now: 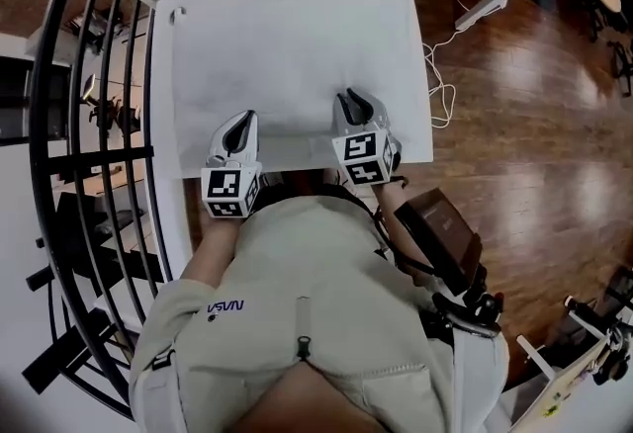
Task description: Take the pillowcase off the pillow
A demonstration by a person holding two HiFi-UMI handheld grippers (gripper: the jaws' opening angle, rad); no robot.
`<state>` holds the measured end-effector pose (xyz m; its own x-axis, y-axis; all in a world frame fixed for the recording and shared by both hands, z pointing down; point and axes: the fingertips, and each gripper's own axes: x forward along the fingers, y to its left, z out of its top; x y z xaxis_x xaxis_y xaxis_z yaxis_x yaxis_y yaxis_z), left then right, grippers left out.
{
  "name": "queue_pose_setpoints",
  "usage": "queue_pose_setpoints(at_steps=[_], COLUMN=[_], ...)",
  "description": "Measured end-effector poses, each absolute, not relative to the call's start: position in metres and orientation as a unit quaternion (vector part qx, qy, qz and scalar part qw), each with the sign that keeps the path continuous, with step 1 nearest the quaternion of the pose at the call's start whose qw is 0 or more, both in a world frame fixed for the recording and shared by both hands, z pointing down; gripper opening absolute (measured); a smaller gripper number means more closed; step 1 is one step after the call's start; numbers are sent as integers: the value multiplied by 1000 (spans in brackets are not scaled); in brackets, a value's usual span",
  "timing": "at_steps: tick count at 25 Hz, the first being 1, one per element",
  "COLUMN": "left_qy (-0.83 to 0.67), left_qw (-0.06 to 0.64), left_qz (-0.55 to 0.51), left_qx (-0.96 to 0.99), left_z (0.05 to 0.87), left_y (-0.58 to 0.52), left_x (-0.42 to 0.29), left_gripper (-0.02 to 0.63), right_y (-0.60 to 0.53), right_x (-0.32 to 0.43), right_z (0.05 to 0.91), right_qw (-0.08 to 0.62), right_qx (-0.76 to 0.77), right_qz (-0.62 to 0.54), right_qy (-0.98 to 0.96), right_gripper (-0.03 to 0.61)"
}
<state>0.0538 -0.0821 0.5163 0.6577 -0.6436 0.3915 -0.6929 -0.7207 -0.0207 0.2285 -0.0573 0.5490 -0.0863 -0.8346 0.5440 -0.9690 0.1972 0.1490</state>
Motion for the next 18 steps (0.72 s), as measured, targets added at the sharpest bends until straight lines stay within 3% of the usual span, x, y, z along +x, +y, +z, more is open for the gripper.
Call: queue_pose_setpoints(at_steps=[12, 18], left_qy=[-343, -330], left_qw=[62, 58], left_qz=[151, 111], left_qx=[925, 936], left_z=[487, 462], left_y=[-127, -136], left_x=[60, 67], left_gripper=[3, 3], right_y=[-78, -71], right_x=[218, 244], right_z=[555, 518], right_qw=[304, 243], right_qx=[641, 697], right_qz=[180, 184], right_qy=[-681, -650], right_gripper=[54, 28])
